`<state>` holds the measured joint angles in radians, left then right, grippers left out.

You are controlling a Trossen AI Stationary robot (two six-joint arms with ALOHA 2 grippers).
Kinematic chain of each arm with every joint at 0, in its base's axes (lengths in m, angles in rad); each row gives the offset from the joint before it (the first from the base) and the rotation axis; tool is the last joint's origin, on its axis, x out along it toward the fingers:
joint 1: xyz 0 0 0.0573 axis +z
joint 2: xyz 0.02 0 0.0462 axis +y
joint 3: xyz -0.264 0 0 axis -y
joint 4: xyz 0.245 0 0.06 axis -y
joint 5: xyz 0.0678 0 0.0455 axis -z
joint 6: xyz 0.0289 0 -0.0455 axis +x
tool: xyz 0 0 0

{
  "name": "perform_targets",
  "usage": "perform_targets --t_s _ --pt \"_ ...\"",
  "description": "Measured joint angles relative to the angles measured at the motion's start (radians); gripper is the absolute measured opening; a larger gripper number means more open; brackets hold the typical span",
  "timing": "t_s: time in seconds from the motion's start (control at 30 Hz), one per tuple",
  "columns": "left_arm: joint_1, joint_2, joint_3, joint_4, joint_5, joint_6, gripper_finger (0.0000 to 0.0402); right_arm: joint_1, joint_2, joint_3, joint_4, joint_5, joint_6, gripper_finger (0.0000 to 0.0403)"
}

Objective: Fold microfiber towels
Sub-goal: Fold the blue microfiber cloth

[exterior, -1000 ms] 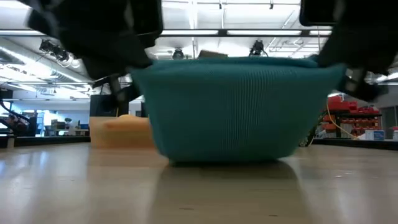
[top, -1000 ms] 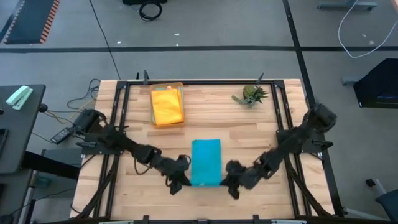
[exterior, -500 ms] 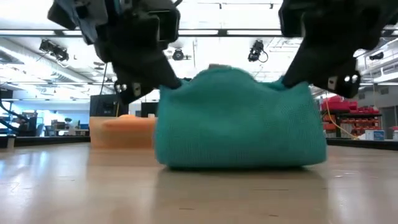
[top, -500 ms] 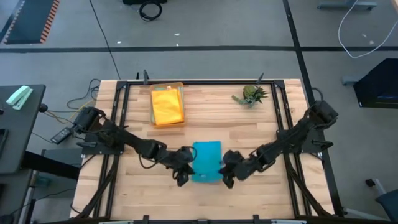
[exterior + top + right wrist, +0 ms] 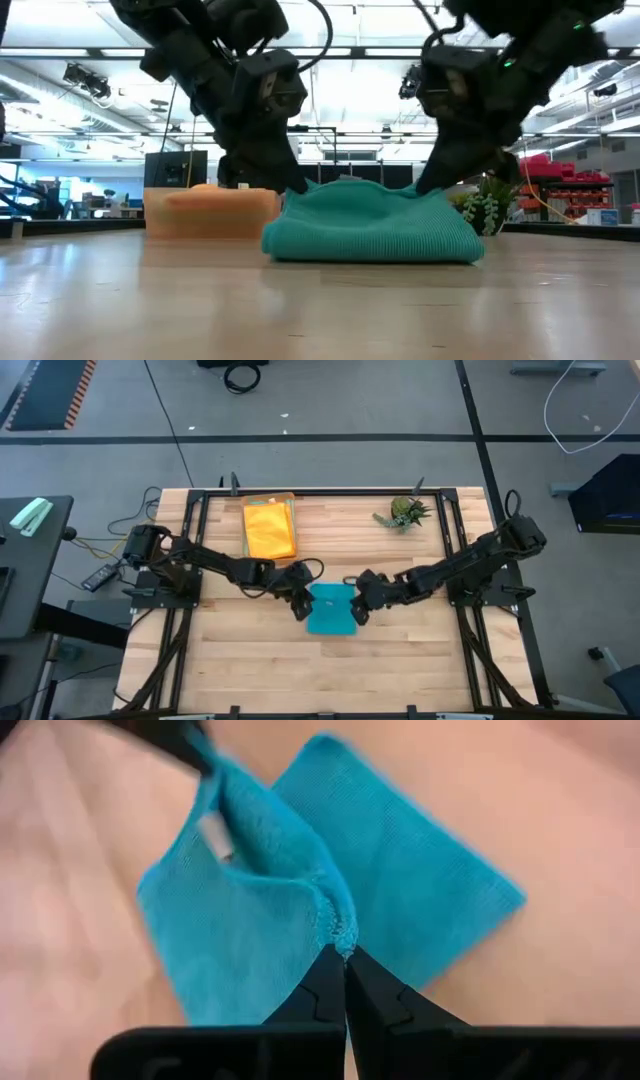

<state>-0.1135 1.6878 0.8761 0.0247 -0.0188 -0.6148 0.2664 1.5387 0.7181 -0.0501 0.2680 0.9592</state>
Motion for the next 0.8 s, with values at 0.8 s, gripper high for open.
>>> perform_targets --t_s 0.8 --pt "0.13 0.019 0.001 -0.023 -0.004 0.031 0.0084 -0.165 0.042 0.001 -0.012 -0.023 -0.123 0.0005"
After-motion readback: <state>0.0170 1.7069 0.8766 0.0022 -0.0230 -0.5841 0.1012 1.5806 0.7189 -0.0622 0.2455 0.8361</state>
